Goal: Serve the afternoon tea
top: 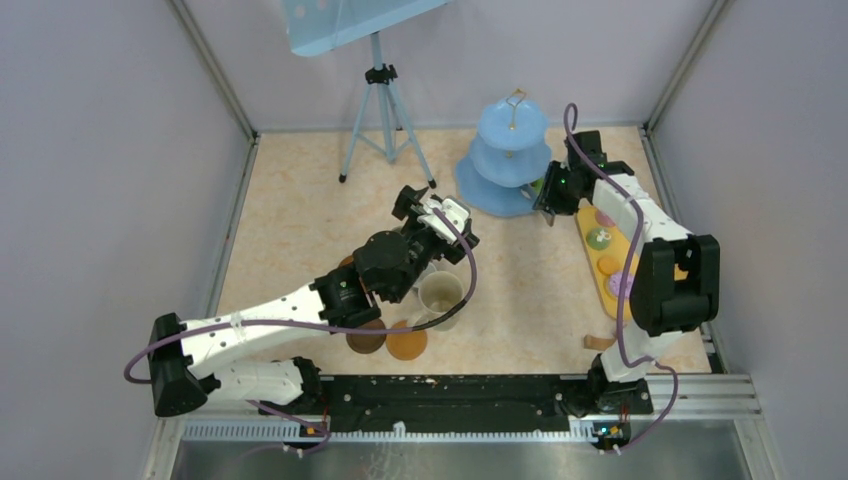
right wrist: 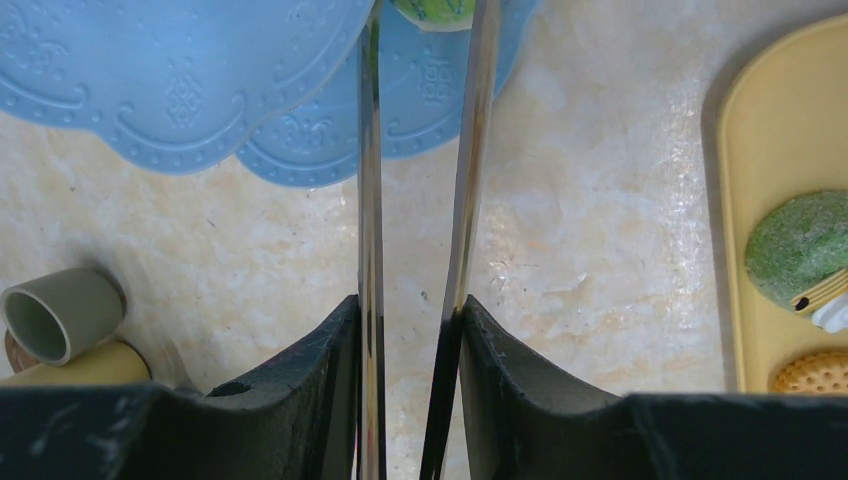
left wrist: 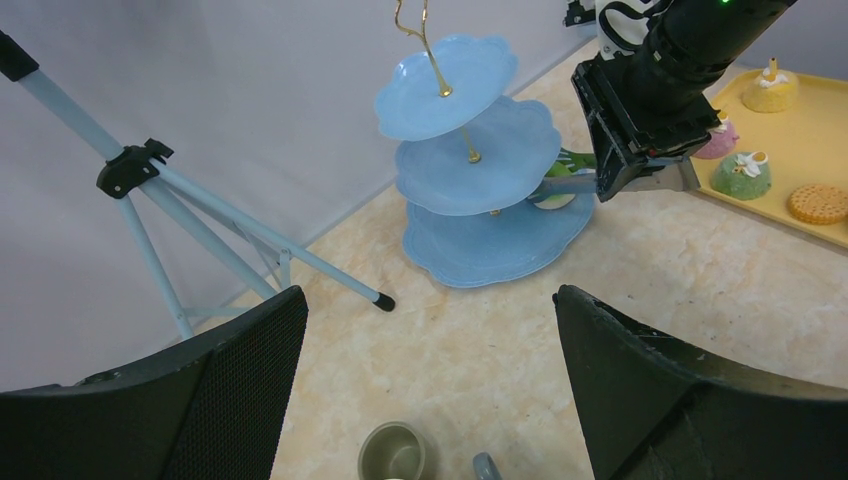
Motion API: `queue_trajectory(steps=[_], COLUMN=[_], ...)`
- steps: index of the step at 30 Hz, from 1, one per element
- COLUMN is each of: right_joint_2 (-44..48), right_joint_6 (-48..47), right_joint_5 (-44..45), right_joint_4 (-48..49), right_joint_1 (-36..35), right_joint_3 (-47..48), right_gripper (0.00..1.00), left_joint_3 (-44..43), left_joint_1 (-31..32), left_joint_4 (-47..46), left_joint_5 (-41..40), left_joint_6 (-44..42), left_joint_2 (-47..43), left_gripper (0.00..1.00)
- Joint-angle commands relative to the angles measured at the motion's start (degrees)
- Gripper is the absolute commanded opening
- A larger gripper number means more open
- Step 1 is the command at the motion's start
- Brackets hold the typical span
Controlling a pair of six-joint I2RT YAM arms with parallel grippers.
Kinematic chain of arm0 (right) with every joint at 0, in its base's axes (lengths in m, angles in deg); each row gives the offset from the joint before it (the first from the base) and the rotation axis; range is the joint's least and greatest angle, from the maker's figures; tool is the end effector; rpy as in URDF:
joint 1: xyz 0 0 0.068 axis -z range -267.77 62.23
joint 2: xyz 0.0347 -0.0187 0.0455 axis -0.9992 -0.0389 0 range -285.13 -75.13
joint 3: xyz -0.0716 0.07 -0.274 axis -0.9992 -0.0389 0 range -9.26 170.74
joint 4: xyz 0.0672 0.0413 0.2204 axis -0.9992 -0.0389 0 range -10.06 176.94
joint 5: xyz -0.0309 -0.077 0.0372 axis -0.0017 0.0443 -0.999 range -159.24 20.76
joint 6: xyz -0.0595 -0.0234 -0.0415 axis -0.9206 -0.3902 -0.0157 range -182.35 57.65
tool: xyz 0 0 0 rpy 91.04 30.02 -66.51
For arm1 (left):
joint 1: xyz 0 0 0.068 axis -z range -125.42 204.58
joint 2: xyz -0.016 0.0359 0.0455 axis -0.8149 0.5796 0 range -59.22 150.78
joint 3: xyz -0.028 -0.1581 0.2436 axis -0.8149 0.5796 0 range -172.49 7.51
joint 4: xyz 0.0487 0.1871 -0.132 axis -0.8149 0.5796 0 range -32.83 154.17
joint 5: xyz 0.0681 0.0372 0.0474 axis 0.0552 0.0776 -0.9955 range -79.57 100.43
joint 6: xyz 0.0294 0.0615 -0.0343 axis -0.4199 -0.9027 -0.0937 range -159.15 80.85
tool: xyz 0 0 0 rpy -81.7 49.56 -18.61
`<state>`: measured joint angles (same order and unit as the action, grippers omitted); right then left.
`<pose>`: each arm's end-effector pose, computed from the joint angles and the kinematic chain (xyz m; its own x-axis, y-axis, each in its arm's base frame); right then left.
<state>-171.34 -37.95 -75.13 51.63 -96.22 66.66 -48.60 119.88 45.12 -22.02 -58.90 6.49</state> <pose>0.3470 0.0583 0.2628 -0.8272 0.2926 -0.4797 0.1518 0.9384 0.3106 0.1377 -0.2167 0.4007 0.2002 0.2471 -0.9481 0.5047 0.8034 0.3160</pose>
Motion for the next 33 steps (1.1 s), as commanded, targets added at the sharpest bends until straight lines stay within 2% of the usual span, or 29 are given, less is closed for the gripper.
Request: queue_trajectory(steps=[1, 16, 25, 33], right_joint_2=[-0.4, -2.5, 3.2, 7.8], right_joint_6=[-1.8, -4.0, -4.6, -4.3], right_joint_5=[1.8, -1.0, -0.4, -0.6], right_joint_4=[1.4, 1.6, -0.4, -4.6], right_joint_1=[-0.4, -0.4, -0.4, -0.4], right_joint_3=[1.9, 5.1, 2.5, 0.0], right_gripper=[0.32, 0.43, 0.53, 0.52], left_joint_3=[-0.9, -1.3, -1.6, -1.9], left_joint_1=[-0.2, -0.2, -0.2, -0.2], left_joint_4=[-3.1, -2.2, -1.6, -1.3], left_joint_5=[-0.2, 0.5, 1.1, 1.3], left_joint_6=[-0.7, 0.0, 0.7, 1.1], left_joint_2=[-1.5, -0.9, -0.7, -0.4], left_gripper=[0.99, 0.99, 0.99, 0.99])
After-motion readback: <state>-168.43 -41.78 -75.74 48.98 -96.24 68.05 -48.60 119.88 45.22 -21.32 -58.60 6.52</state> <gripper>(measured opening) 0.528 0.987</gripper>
